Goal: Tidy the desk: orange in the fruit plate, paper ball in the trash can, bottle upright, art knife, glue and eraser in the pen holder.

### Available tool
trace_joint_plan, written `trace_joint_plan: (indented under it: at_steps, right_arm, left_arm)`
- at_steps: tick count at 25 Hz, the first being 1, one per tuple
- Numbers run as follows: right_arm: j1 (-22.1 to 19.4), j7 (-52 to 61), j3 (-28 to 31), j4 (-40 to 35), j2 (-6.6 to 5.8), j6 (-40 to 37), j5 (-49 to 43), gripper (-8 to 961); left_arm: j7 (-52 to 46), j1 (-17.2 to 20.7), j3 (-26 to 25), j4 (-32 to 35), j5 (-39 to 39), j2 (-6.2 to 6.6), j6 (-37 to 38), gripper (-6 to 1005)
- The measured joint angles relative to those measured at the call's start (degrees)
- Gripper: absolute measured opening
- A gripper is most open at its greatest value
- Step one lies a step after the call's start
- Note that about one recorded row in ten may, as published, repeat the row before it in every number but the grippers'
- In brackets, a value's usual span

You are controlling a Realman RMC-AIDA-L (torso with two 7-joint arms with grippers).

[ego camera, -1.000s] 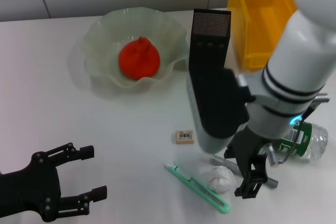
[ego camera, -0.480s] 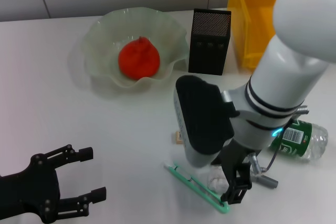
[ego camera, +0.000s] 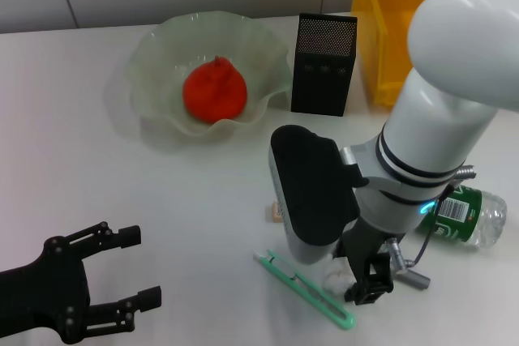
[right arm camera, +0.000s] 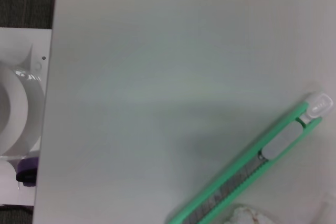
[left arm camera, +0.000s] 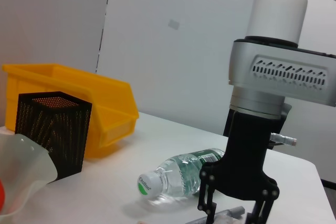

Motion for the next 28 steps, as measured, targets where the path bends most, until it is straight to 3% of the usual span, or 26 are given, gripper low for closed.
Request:
trace_joint_plan:
  at_steps: [5, 11, 17, 19, 20, 21, 22, 23, 25, 28]
  right_arm:
    - [-0.2, 0.0, 1.2, -0.3, -0.04, -0.1, -0.2, 467]
    - [-0.5, -0.1, 9.2, -5.4, -0.15, -5.5, -0.2, 380]
    - [-0.4, -0.7, 29.6, -14.1, -0.82, -13.7, -7.9, 379]
    - [-0.6, -1.1, 32.3, -14.8, -1.09, -13.8, -9.4, 379]
    - [-1.0, -2.5, 37.6, -15.3, -1.54, -13.2, -11.4, 379]
    - [-1.0, -2.5, 37.6, -15.3, -1.54, -13.2, -11.4, 379]
    - [-1.5, -3.8, 43.3, -14.5, -1.95, -11.2, -12.0, 379]
    - [-1.5, -3.8, 43.3, -14.5, -1.95, -11.2, -12.0, 379]
    - [-2.4, -5.3, 49.3, -12.0, -2.15, -6.4, -12.0, 379]
    - [-3.6, -6.4, 50.9, -10.8, -2.05, -1.9, -12.0, 378]
  left_arm:
    - [-0.2, 0.0, -0.1, 0.0, 0.0, 0.0, 0.3, 860]
    - [-0.2, -0.1, -0.5, 0.0, -0.1, 0.05, 1.1, 861]
    - [-0.2, -0.4, -1.4, 0.0, -0.1, 0.09, 1.6, 861]
    - [-0.2, -0.5, -1.4, 0.0, -0.1, 0.09, 1.6, 861]
    - [-0.2, -0.8, -1.4, 0.0, 0.0, 0.09, 1.6, 861]
    - [-0.2, -0.8, -1.4, 0.0, 0.0, 0.09, 1.6, 861]
    - [-0.2, -1.0, -1.4, 0.0, 0.0, 0.09, 1.6, 860]
    - [-0.2, -1.0, -1.4, 0.0, 0.0, 0.09, 1.6, 860]
    - [-0.2, -1.3, -1.4, 0.0, 0.0, 0.03, 1.6, 860]
    - [-0.2, -1.4, -1.5, 0.0, 0.0, 0.01, 1.6, 860]
